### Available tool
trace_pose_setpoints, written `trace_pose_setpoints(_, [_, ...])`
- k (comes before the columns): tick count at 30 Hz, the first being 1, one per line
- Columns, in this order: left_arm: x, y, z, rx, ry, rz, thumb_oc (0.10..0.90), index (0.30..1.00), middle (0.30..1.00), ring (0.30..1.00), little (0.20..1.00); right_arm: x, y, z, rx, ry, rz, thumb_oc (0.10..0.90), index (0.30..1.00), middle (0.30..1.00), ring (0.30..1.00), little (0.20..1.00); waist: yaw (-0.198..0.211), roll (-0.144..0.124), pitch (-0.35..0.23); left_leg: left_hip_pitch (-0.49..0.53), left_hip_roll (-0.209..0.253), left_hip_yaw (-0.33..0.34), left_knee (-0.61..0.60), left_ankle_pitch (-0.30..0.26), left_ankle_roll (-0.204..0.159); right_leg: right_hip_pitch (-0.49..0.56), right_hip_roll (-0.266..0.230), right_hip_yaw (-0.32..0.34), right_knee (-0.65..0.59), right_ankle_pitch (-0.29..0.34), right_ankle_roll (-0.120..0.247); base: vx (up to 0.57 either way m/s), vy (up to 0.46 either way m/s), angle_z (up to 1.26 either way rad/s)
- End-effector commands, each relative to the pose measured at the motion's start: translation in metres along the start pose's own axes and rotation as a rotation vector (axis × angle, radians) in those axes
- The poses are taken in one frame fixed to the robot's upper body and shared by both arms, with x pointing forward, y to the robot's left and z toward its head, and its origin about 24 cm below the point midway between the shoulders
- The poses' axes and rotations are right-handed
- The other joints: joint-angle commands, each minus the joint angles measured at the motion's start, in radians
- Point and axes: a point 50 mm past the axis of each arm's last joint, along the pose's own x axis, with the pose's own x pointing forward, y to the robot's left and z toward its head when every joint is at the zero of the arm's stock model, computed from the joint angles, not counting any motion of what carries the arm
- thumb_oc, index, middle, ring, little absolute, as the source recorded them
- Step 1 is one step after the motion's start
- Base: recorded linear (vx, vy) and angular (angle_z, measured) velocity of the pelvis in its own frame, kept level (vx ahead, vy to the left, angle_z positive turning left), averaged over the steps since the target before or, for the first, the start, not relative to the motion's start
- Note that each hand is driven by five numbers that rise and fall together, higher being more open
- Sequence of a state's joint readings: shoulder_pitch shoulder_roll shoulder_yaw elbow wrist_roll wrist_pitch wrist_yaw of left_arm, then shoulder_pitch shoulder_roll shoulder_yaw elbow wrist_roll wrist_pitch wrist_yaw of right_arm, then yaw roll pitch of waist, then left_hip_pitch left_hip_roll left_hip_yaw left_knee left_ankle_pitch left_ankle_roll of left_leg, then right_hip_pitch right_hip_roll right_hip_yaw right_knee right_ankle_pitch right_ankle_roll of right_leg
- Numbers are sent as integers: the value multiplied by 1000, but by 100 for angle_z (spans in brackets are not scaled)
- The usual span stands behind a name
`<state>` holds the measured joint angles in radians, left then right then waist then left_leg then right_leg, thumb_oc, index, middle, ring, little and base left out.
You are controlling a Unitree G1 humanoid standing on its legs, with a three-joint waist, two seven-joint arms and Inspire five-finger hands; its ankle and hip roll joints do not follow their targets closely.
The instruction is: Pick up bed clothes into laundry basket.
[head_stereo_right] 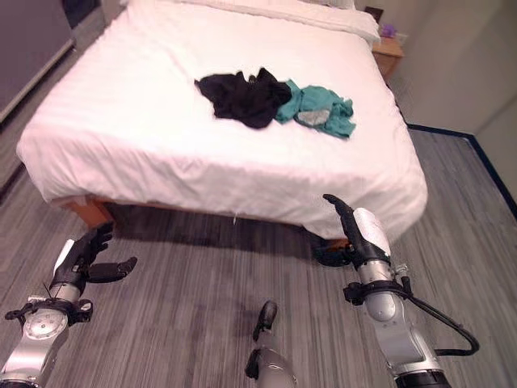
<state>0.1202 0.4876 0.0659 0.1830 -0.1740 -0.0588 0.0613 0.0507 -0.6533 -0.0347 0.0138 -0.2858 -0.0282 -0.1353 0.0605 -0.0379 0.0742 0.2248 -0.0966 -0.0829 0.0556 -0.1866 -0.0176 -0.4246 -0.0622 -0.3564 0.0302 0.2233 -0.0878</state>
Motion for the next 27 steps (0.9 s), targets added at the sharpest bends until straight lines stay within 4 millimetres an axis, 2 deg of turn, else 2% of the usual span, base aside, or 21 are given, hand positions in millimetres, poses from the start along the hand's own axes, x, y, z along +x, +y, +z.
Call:
trace_pose_setpoints(1, [6,8,73,39,-351,11,800,900,900,900,900,11,-68,17,-143,-100,-295,800,900,900,900,900,12,-1,-82,-77,419,-50,-143,184,-230,149,-103,29,-101,53,321,396,-93,78])
trace_pose_setpoints(2, [6,5,71,34,-348,3,800,900,900,900,900,9,-78,18,-170,-111,-333,800,900,900,900,900,9,11,-91,-91,446,-64,-143,257,-244,161,-100,9,-96,40,314,277,-69,91])
trace_pose_setpoints(3, [6,4,71,33,-348,2,800,900,900,900,900,8,-78,18,-171,-111,-333,800,900,900,900,900,7,12,-92,-93,447,-66,-143,257,-244,161,-100,7,-96,40,314,386,-6,55])
trace_pose_setpoints(4, [4,2,71,44,-353,-2,800,900,900,900,900,7,-90,19,-219,-119,-383,800,900,900,900,900,0,15,-101,-84,486,-48,-143,394,-244,186,-101,-4,-92,10,302,341,8,40])
trace_pose_setpoints(5, [3,2,69,44,-348,9,800,900,900,900,900,5,-96,19,-247,-119,-408,800,900,900,900,900,0,15,-104,-80,494,-44,-118,452,-244,208,-95,-6,-96,-3,294,336,6,17])
trace_pose_setpoints(6, [3,2,69,43,-347,8,800,900,900,900,900,5,-96,18,-250,-118,-409,800,900,900,900,900,1,16,-102,-76,493,-43,-121,456,-244,209,-95,-6,-95,-5,293,213,-102,-20])
trace_pose_setpoints(7, [2,2,66,37,-334,22,800,900,900,900,900,4,-103,19,-283,-117,-434,800,900,900,900,900,1,7,-104,-75,486,-39,-85,464,-224,230,-91,-7,-99,-14,283,294,-187,-42])
trace_pose_setpoints(8, [1,1,65,34,-332,30,800,900,900,900,900,4,-113,23,-353,-128,-461,800,900,900,900,900,1,-9,-98,-79,436,-12,-47,403,-178,271,-88,-7,-109,-32,270,431,-228,-67])
trace_pose_setpoints(9, [-1,-1,63,33,-326,31,800,900,900,900,900,4,-121,32,-372,-154,-491,800,900,900,900,900,9,-11,-93,-81,396,8,-38,338,-154,295,-81,3,-111,-52,268,300,-152,-51])
trace_pose_setpoints(10, [-1,-1,63,32,-327,30,800,900,900,900,900,4,-122,32,-373,-154,-491,800,900,900,900,900,10,-14,-91,-83,390,9,-34,339,-152,294,-85,5,-112,-47,267,304,-54,-83])
trace_pose_setpoints(11, [-3,-2,61,13,-324,49,800,900,900,900,900,4,-136,50,-381,-232,-555,800,900,900,900,900,28,-16,-88,-128,333,36,-40,267,-141,342,-83,23,-118,-90,262,262,-17,-74])
trace_pose_setpoints(12, [-4,-3,58,-1,-315,53,800,900,900,900,900,7,-141,55,-372,-255,-575,800,900,900,900,900,50,-24,-79,-180,303,42,-45,239,-136,369,-89,31,-118,-114,260,260,-16,-59])
trace_pose_setpoints(13, [-4,-3,58,-2,-317,54,800,900,900,900,900,7,-141,55,-372,-256,-577,800,900,900,900,900,50,-27,-78,-186,297,42,-40,242,-134,366,-94,32,-118,-109,260,167,-13,-56])
trace_pose_setpoints(14, [-5,-2,54,-12,-298,69,800,900,900,900,900,10,-142,60,-361,-284,-581,800,900,900,900,900,80,-29,-68,-240,258,49,-66,236,-125,389,-94,36,-118,-129,259,214,1,-58])
trace_pose_setpoints(15, [-8,-2,46,-37,-269,79,800,900,900,900,900,17,-144,68,-377,-312,-578,800,900,900,900,900,133,-18,-67,-279,191,34,-134,261,-107,418,-76,41,-118,-147,252,298,-1,-74])
trace_pose_setpoints(16, [-9,-3,43,-47,-262,81,800,900,900,900,900,20,-145,70,-385,-315,-572,800,900,900,900,900,148,-13,-74,-292,160,26,-143,259,-97,433,-73,43,-118,-155,250,277,34,-50])
trace_pose_setpoints(21, [-11,-6,44,-69,-271,69,800,900,900,900,900,28,-142,71,-388,-298,-576,800,900,900,900,900,145,-6,-104,-261,113,23,-143,234,-68,481,-85,51,-117,-178,254,197,81,-31])
trace_pose_setpoints(23, [-8,-7,51,-59,-294,46,800,900,900,900,900,31,-135,63,-372,-253,-554,800,900,900,900,900,154,-8,-92,-256,97,31,-143,231,-56,488,-116,56,-13,-168,259,130,184,52])
trace_pose_setpoints(24, [-6,-9,55,-52,-305,35,800,900,900,900,900,31,-133,59,-380,-231,-548,800,900,900,900,900,152,-1,-84,-244,94,27,-143,226,-46,456,-134,66,67,-158,268,82,179,43])
trace_pose_setpoints(26, [-1,-12,59,-46,-312,28,800,900,900,900,900,34,-132,53,-386,-191,-544,800,900,900,900,900,129,17,-52,-211,95,19,-143,220,-28,344,-167,119,265,-90,288,55,171,19])
trace_pose_setpoints(27, [1,-13,61,-43,-321,25,800,900,900,900,900,36,-131,50,-388,-173,-541,800,900,900,900,900,122,26,-45,-200,101,14,-143,217,-24,303,-166,140,326,-71,289,146,118,29])
